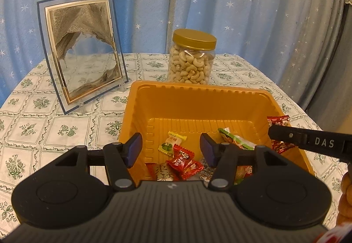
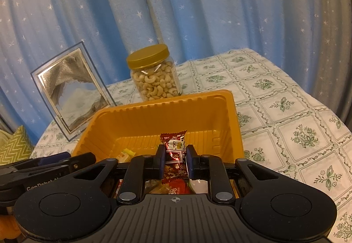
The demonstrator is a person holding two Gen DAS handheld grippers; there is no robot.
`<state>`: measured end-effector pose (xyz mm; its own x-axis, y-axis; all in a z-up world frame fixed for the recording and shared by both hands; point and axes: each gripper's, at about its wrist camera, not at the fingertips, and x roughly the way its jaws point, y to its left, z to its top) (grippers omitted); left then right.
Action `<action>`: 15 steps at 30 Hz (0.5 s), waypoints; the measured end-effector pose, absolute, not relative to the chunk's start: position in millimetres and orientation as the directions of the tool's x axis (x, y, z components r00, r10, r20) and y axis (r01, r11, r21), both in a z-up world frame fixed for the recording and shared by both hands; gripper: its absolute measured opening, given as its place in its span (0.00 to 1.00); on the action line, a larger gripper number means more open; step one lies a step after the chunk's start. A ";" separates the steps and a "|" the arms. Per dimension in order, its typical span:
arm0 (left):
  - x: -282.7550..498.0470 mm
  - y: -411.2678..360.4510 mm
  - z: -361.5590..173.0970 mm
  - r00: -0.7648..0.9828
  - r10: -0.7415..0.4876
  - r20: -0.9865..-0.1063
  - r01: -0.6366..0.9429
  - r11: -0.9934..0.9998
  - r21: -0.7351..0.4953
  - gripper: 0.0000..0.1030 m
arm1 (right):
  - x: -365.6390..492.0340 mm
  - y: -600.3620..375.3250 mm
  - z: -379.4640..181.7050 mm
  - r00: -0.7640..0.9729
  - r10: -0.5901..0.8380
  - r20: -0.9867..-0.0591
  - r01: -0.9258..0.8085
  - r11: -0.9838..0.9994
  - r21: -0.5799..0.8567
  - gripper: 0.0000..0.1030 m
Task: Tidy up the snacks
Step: 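Open both tools to drop the red candies into the tray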
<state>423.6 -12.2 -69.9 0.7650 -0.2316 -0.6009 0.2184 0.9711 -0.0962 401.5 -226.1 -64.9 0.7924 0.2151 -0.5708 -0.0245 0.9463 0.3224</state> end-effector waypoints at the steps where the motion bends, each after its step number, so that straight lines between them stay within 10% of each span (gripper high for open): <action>1: 423.4 -12.6 -70.0 0.766 -0.231 -0.600 0.218 0.971 -0.095 0.53 | 401.4 -225.3 -64.7 0.794 0.218 -0.568 -0.029 0.946 0.323 0.19; 15: 424.2 -11.9 -70.6 0.764 -0.232 -0.602 0.217 0.971 -0.099 0.53 | 403.3 -220.2 -63.6 0.800 0.247 -0.547 -0.051 0.936 0.347 0.20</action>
<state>424.2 -11.9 -70.6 0.7643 -0.2315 -0.6018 0.2165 0.9713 -0.0987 403.3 -220.2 -63.6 0.7997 0.2466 -0.5474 -0.0511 0.9364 0.3472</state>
